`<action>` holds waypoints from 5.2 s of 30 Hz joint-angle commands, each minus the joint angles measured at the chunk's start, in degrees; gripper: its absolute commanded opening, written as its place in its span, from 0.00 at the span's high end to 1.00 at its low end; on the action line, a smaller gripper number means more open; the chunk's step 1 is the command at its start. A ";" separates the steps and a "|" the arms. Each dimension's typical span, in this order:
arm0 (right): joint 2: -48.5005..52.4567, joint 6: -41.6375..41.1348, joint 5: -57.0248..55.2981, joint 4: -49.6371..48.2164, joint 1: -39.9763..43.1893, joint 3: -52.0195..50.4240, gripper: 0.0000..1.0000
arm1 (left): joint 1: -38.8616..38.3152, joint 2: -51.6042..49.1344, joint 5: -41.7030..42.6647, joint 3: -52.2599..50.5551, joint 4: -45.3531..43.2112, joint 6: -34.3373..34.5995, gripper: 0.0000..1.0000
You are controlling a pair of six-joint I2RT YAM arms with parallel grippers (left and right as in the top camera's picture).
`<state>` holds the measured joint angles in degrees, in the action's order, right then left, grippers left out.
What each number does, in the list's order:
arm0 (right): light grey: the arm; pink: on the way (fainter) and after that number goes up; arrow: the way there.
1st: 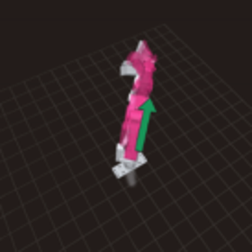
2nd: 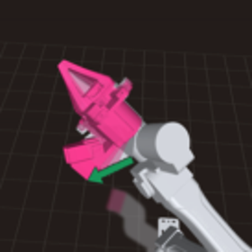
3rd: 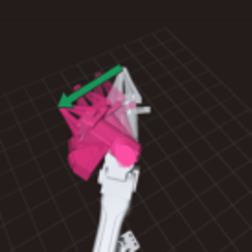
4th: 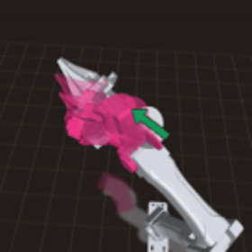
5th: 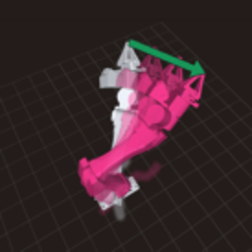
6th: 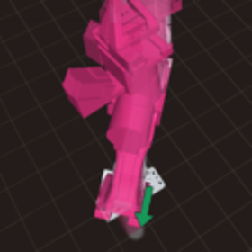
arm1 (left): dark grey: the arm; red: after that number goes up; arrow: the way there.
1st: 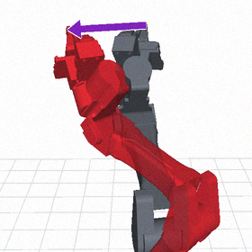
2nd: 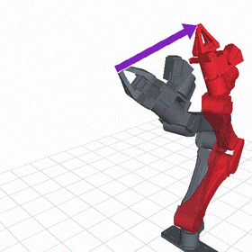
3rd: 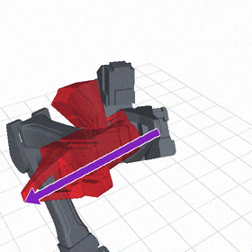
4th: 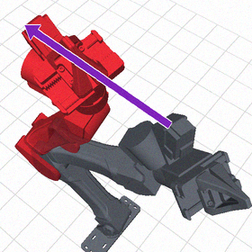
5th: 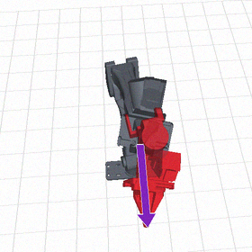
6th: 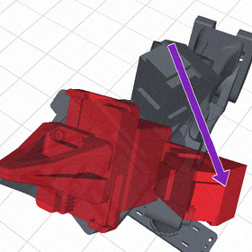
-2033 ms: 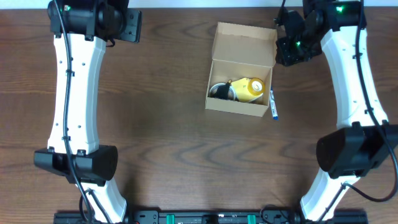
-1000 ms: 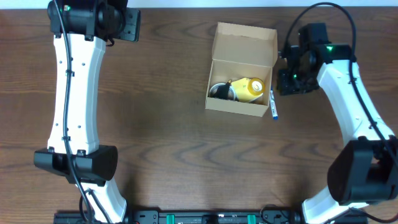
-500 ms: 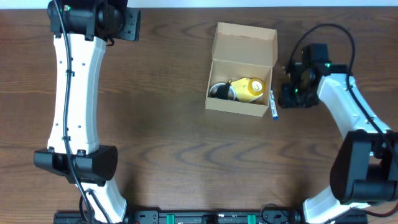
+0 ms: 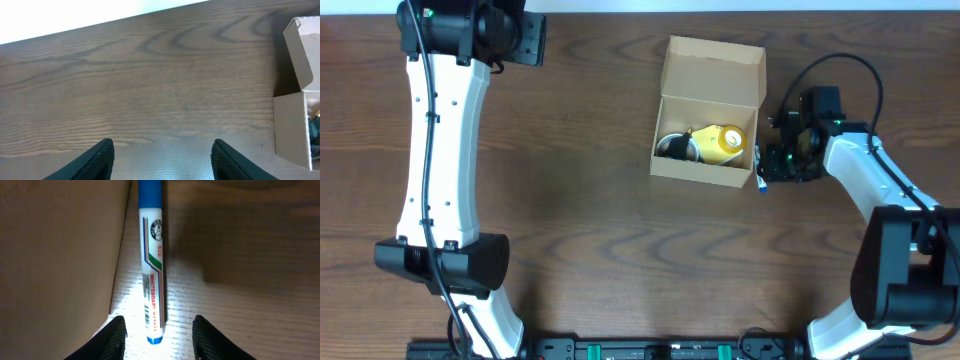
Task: Pack container
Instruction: 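Grasp the blue-capped whiteboard marker with the right gripper and lift, then carry the marker over the box and lower it inside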
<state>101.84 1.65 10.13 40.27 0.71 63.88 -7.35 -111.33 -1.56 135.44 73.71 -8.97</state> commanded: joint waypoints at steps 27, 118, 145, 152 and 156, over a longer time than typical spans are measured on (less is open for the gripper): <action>6.12 3.32 1.11 -2.01 -0.76 -0.26 0.55 | -0.07 1.64 -0.31 0.61 0.09 0.20 0.37; 5.62 16.26 2.36 22.69 -3.13 37.53 0.93 | -0.09 1.64 0.26 0.63 0.63 0.46 0.37; 5.66 43.47 13.90 36.04 -14.91 37.59 0.91 | -0.09 1.64 0.28 0.63 1.38 0.46 0.37; 7.65 44.76 15.47 36.44 -11.28 37.57 0.89 | -0.09 1.64 0.28 0.63 1.49 0.48 0.37; 11.23 46.66 16.92 38.53 -10.49 37.57 0.87 | -0.09 1.64 0.28 0.61 1.44 0.48 0.37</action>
<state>110.74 45.76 24.73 78.08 -9.91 100.47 -7.35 -111.33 -1.52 135.44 74.87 -8.95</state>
